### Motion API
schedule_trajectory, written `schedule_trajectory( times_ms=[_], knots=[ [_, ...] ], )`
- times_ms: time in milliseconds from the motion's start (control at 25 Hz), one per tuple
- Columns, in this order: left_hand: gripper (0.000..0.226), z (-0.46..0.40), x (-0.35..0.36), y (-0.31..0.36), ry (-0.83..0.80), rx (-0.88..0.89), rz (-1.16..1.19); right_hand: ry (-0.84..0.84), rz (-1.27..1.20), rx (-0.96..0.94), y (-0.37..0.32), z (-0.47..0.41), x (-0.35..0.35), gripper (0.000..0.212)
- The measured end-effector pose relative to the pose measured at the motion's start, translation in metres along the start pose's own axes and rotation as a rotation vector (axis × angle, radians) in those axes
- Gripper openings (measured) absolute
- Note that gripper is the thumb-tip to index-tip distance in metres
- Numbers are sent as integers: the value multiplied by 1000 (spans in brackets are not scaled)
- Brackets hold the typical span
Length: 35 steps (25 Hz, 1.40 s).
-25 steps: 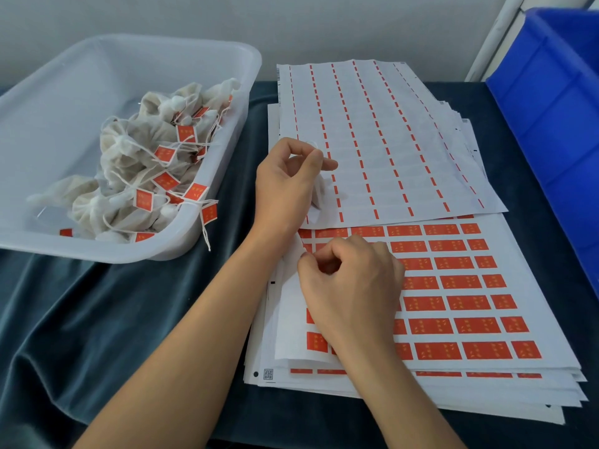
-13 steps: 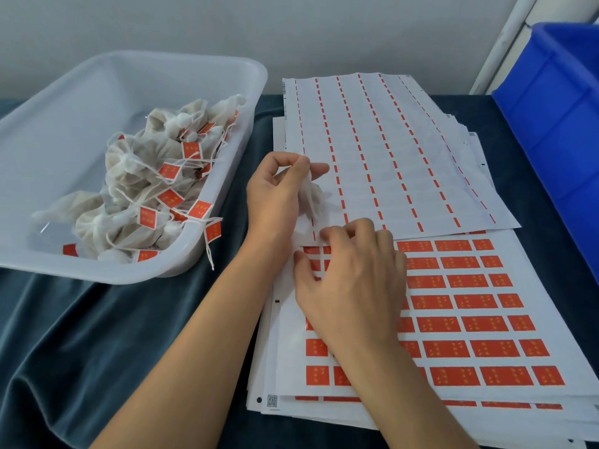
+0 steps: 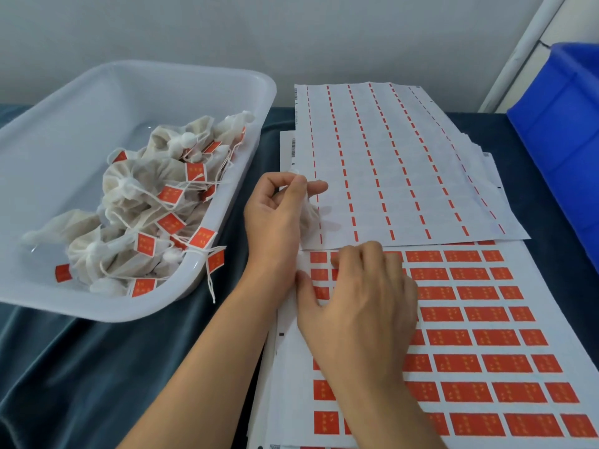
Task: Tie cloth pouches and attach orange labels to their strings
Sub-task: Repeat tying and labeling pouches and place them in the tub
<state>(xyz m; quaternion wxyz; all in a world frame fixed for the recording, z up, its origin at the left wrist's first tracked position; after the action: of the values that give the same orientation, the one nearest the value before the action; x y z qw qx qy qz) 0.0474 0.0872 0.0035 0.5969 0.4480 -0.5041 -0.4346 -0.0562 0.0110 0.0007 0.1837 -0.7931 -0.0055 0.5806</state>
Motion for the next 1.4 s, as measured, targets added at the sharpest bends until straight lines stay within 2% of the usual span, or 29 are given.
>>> schedule_trajectory(
  times_ms=[160,440,560,680,960,1240,1400],
  knots=[
    [8,2,4,-3,-5,7,31,-21,-65,51,-3,1,5,45],
    [8,3,6,-1,-11,-10,36,42,-180,91,0,-1,6,31],
    [8,0,3,3,-31,-4,-7,40,-213,86,2,0,5,35],
    [9,2,4,4,-59,20,-65,32,-131,87,1,1,4,40],
    [9,6,9,0,-120,36,-132,5,-155,95,-2,-5,1,36],
    [11,7,8,-1,-55,30,-118,18,-5,105,15,7,-7,64],
    [10,11,13,-4,-74,59,-153,-103,109,121,21,6,-7,76]
  ],
)
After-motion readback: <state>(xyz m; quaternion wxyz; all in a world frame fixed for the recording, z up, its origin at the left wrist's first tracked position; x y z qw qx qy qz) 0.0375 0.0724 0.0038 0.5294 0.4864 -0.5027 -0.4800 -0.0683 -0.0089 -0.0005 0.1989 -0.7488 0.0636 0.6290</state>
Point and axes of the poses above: each hand's wrist, its own z-axis away from the middle knuckle, its own x-axis out of the palm, y = z × x, the point moved 1 cm from there along -z, towards the middle knuckle, and after that the axes turned 5 degrees about -x, right-handed, at the moved point
